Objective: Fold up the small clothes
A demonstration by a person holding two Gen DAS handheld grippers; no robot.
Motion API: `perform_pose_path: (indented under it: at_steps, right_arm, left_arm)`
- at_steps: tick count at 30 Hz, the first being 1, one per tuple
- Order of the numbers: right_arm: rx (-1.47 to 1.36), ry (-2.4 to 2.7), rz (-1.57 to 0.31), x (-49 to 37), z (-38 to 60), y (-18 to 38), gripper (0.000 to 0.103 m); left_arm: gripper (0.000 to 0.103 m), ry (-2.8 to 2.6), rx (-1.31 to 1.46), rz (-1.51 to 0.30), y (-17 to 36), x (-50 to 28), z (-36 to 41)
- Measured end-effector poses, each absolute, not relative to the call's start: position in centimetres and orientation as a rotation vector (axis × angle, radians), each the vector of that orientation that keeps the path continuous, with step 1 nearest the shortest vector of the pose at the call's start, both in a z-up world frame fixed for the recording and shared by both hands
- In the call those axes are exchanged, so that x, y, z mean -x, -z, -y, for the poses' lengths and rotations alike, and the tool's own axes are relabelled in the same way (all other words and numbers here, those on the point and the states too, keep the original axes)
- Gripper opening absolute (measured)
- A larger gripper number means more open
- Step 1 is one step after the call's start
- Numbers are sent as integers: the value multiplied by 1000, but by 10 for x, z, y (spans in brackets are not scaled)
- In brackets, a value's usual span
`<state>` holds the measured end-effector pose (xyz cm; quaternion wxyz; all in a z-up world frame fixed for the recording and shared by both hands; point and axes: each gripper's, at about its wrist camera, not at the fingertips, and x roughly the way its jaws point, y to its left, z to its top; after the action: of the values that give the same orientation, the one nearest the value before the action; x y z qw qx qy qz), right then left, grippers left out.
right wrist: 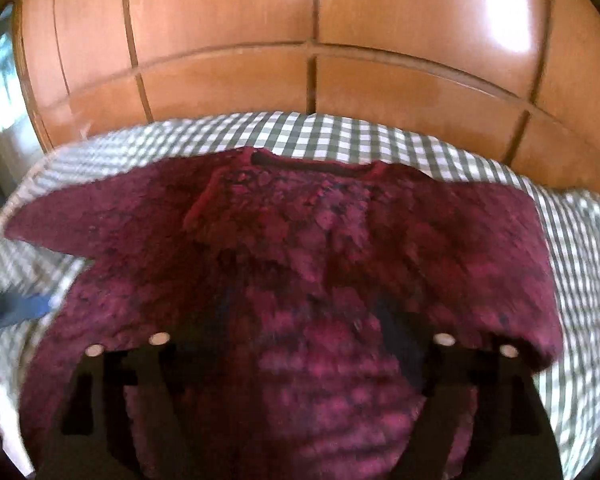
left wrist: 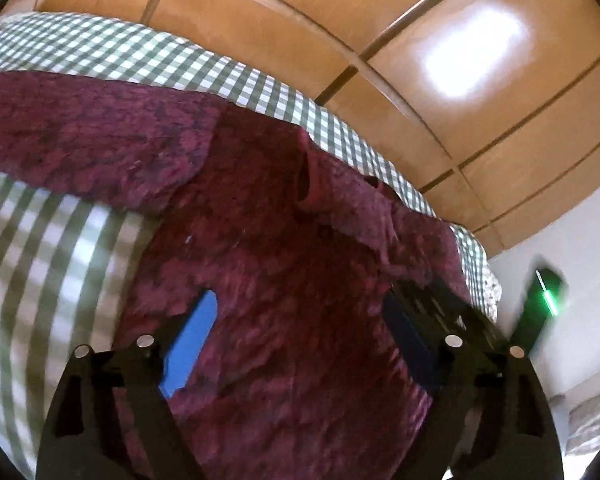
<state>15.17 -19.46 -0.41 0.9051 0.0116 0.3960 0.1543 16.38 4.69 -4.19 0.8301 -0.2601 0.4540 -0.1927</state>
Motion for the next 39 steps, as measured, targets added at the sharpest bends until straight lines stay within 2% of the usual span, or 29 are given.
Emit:
perform_pose_path:
  at_steps: [2, 10, 12, 15, 16, 17, 19, 25, 32, 39]
  right_arm:
    - [-92, -311, -819, -138, 218, 2, 82]
    - [-458, -182, -812, -107, 337, 7, 82]
    - [-510, -146, -799, -104, 357, 7, 82]
    - [-569, -110, -787, -106, 379, 8, 79]
    - [-584, -106, -785, -108, 384, 7, 76]
    - [-592, -102, -783, -110, 387, 8, 74]
    - [-591, -97, -777, -120, 387, 3, 69]
    - [-514, -162, -790, -150, 354, 0, 62]
    - [-330, -120, -925, -203, 293, 33, 56]
    - [-160, -31, -883, -203, 269, 57, 58]
  left_arm:
    - [78, 409, 550, -982, 42, -185, -37]
    - [78, 370, 507, -1028, 59, -260, 7]
    - [73, 367, 506, -1037, 65, -272, 16]
    - [44, 396, 480, -1051, 74, -287, 34]
    - [19, 395, 455, -1048, 74, -290, 38]
    - [2, 387, 426, -1040, 73, -291, 40]
    - [2, 390, 424, -998, 68, -287, 34]
    - [2, 337, 396, -894, 50, -261, -8]
    - [2, 243, 366, -909, 63, -257, -44]
    - [2, 158, 262, -956, 103, -255, -45]
